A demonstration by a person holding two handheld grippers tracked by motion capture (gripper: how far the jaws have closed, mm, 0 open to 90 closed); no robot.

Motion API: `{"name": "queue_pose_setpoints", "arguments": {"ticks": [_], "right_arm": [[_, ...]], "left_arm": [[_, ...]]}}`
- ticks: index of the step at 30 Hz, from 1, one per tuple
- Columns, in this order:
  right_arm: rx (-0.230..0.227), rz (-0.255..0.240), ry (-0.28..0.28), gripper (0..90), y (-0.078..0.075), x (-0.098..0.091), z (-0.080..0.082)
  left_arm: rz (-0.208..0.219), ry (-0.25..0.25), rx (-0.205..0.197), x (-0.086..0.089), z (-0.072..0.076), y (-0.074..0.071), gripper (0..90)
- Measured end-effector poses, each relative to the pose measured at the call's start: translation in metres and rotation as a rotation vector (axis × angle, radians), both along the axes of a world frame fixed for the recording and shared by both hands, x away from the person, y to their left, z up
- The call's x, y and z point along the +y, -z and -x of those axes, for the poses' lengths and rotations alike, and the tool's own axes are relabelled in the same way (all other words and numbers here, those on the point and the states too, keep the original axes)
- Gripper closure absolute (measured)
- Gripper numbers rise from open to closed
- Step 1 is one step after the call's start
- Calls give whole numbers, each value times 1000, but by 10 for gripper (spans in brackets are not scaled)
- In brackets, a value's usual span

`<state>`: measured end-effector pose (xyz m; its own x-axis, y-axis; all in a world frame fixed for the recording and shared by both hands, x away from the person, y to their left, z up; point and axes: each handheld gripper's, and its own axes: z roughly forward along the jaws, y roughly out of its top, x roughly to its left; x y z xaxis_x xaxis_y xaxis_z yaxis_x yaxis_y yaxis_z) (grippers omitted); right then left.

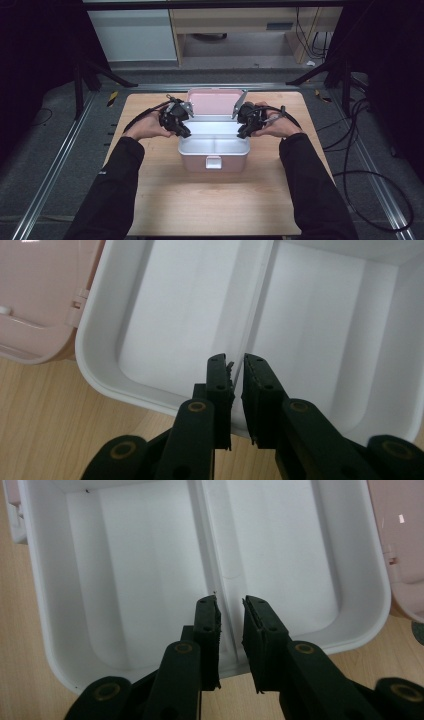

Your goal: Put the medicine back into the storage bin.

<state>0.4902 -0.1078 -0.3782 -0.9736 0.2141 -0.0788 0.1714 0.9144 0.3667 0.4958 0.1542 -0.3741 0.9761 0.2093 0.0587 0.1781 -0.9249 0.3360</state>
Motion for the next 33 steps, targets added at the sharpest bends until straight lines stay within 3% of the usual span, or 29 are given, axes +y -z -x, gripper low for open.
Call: {"name": "queue_pose_setpoints", "arguments": {"ticks": [6,13,19,27,33], "right_arm": [[29,50,-19,793,1,5,-1],[10,121,-44,841,6,14,-3],[32,186,-43,851,5,21,-5],[30,187,-51,861,4,21,-5],[-9,154,-59,869,-6,16,-2]], "left_arm": [[-78,32,35,-11,-6,6,811],[-78,51,63,-10,-10,6,832],[-133,66,85,-16,-14,4,845],[-130,74,80,-16,-14,2,854],[-107,82,34,-14,-7,-9,858]]}}
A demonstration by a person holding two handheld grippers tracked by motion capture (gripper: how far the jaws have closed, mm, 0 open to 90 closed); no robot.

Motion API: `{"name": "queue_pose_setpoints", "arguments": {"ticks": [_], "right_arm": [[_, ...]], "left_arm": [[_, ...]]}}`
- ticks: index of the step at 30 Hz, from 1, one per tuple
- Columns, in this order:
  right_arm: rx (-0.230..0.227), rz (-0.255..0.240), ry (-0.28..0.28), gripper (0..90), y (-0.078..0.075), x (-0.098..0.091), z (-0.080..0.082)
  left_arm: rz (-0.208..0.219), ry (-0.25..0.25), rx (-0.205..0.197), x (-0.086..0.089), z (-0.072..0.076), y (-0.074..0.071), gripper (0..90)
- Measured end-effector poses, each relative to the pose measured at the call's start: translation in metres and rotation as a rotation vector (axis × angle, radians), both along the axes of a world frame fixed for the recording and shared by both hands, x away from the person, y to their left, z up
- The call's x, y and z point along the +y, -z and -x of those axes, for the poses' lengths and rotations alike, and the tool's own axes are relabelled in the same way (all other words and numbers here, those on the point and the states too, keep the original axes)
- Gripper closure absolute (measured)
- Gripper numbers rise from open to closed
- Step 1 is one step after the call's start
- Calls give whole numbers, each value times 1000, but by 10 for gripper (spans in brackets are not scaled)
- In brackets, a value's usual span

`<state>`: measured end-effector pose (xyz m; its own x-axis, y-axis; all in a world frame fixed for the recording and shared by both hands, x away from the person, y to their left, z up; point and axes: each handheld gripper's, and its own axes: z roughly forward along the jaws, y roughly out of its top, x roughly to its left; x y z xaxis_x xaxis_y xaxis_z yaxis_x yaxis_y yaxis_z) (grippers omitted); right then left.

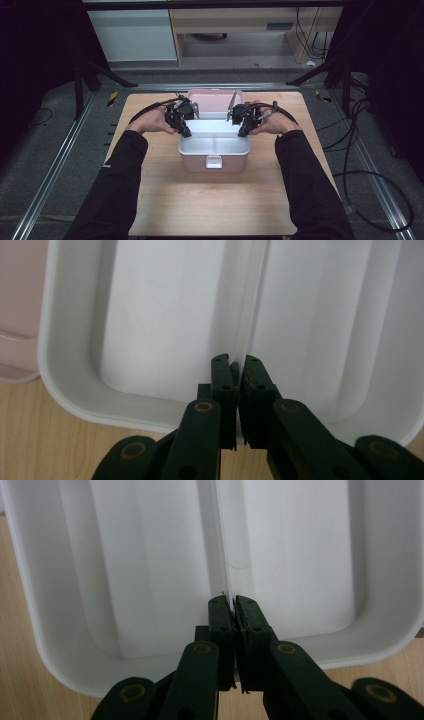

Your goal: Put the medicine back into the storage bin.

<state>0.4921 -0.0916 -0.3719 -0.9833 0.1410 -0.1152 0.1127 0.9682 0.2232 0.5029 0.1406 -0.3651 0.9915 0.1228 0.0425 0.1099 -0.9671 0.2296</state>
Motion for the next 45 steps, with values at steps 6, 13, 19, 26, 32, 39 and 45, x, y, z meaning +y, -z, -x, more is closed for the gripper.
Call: {"name": "queue_pose_setpoints", "arguments": {"ticks": [6,13,19,26,32,39,45], "right_arm": [[-67,-46,-16,873,-25,-6,14],[-96,-55,-33,878,-51,-10,46],[-64,-52,-20,884,-56,-8,83],[-51,-43,-40,895,-52,1,123],[-43,-41,-57,895,-43,4,150],[-26,-38,-77,895,-22,6,168],[3,-48,-87,892,5,8,175]], "left_arm": [[19,20,-68,1,16,-33,863],[14,47,-93,-1,50,-55,867],[15,56,-74,1,81,-57,860],[8,46,-73,7,120,-54,854],[18,20,-64,11,149,-42,850],[31,20,-51,15,169,-15,855],[45,-7,-25,19,182,11,854]]}}
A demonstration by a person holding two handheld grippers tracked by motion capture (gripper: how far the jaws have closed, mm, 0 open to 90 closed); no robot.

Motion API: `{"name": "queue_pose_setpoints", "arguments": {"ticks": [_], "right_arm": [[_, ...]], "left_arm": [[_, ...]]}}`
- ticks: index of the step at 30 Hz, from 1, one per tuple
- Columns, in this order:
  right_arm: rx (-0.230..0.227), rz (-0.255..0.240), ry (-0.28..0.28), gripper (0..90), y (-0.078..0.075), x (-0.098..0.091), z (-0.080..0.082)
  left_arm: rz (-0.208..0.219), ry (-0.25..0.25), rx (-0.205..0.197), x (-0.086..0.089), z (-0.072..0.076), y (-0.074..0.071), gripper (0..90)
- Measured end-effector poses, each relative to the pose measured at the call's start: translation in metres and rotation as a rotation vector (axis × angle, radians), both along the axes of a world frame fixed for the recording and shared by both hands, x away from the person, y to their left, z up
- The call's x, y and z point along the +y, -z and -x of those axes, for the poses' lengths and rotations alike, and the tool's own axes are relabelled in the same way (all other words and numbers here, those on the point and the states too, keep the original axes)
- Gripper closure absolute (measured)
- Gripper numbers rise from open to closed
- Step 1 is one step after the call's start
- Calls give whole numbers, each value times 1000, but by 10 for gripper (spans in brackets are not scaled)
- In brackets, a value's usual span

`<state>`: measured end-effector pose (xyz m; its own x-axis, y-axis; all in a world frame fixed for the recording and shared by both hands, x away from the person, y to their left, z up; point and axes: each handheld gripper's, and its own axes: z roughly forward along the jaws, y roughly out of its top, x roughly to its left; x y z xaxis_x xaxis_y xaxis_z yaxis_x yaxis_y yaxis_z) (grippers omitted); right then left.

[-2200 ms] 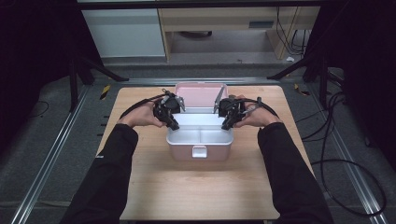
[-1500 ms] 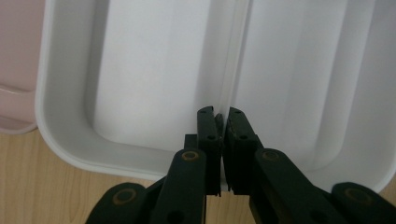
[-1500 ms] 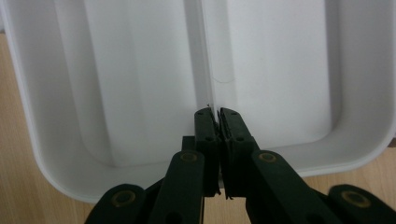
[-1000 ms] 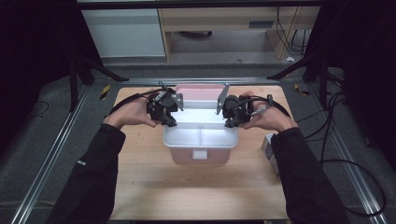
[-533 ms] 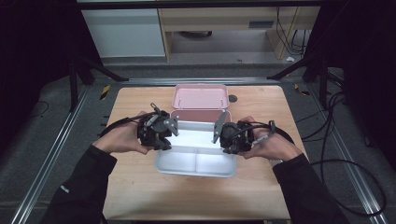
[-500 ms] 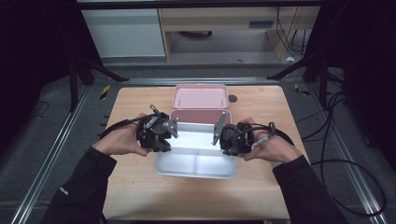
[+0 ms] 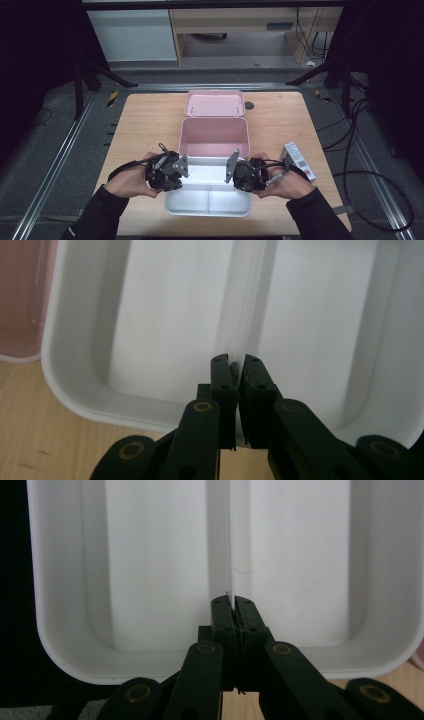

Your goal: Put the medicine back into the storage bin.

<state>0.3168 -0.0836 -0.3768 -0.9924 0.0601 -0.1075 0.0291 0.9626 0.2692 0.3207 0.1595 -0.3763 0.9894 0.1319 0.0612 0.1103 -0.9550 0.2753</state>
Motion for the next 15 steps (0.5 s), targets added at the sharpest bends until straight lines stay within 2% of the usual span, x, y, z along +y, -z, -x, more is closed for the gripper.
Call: {"name": "queue_pose_setpoints", "arguments": {"ticks": [3,6,12,15], "right_arm": [[16,-16,6,886,10,-2,2],[15,-25,11,879,20,-3,6],[-21,-57,11,886,18,-5,15],[-26,-50,5,890,17,-4,20]], "left_arm": [[18,-12,18,3,5,12,854],[38,-13,2,4,11,20,854],[77,-26,-12,9,15,22,853],[60,-13,-12,6,19,23,852]]}}
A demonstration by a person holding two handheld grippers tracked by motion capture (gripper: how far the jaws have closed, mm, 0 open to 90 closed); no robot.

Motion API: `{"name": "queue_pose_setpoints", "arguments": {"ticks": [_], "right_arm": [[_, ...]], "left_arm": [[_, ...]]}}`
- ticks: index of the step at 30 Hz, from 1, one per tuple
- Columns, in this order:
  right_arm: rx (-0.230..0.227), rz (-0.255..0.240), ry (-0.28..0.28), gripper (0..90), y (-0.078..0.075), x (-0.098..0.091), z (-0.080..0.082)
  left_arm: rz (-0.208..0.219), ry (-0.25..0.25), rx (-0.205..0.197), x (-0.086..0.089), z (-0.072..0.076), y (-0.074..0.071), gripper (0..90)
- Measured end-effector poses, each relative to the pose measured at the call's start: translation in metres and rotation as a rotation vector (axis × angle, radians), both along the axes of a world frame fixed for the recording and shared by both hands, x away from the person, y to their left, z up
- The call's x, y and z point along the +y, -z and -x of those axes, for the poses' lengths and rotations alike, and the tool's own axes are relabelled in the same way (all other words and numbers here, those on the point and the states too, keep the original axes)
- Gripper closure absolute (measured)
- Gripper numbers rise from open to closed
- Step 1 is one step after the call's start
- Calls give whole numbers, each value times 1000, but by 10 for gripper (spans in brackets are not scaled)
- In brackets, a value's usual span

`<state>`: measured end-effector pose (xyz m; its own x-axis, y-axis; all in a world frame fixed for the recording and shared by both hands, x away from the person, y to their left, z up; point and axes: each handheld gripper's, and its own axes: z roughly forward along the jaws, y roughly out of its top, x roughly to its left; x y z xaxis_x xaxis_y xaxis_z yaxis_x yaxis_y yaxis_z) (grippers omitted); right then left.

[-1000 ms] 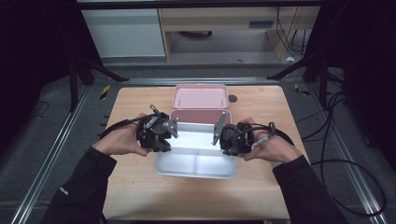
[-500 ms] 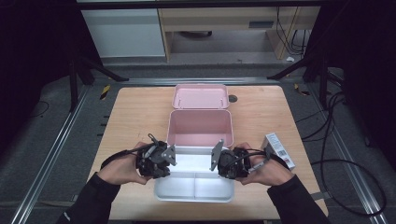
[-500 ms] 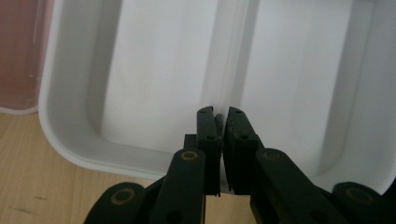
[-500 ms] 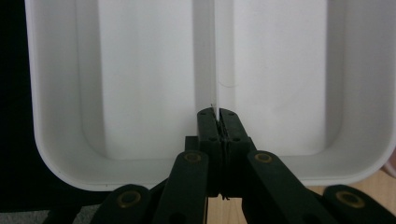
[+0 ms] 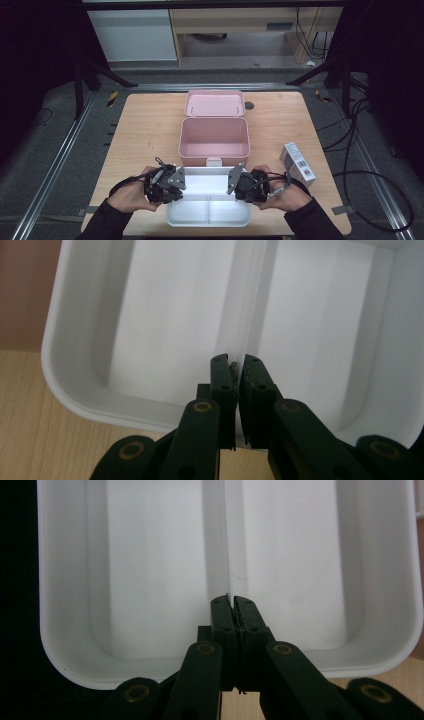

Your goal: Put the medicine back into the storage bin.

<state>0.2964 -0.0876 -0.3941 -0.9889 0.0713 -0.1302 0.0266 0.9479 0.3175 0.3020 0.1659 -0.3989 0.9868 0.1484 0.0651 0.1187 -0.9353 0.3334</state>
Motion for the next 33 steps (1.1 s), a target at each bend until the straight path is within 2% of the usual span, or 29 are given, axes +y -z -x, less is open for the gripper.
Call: {"name": "queue_pose_setpoints", "arguments": {"ticks": [3,8,9,10,12,16,18,19,23,25,28,29,31,33], "right_arm": [[10,19,-7,892,3,1,3],[34,13,-2,893,15,0,5],[50,19,4,890,23,-1,2],[46,20,3,891,27,-1,2],[61,21,2,891,35,0,2],[50,10,19,880,54,-2,-8],[62,2,37,874,63,-3,-14],[77,2,44,873,68,-3,-18],[83,18,56,871,80,0,-21],[82,27,58,868,84,1,-23],[74,27,70,857,88,1,-24],[79,19,78,834,87,0,-24],[78,-22,92,769,83,-3,-24],[64,-73,115,662,78,-7,-23]], "left_arm": [[-12,11,4,-3,3,4,854],[-12,10,25,-5,2,16,855],[-27,20,31,-6,2,23,856],[-35,18,45,-7,1,26,856],[-41,20,44,-8,0,28,856],[-47,-3,45,-10,-8,45,856],[-38,-21,61,-10,-14,54,853],[-37,-21,64,-10,-16,57,851],[-46,-37,84,-10,-21,72,847],[-56,-39,80,-11,-23,76,844],[-43,-62,79,-10,-24,80,826],[-21,-74,66,-9,-23,80,796],[2,-83,49,-5,-21,74,702],[50,-88,43,1,-20,67,642]]}}
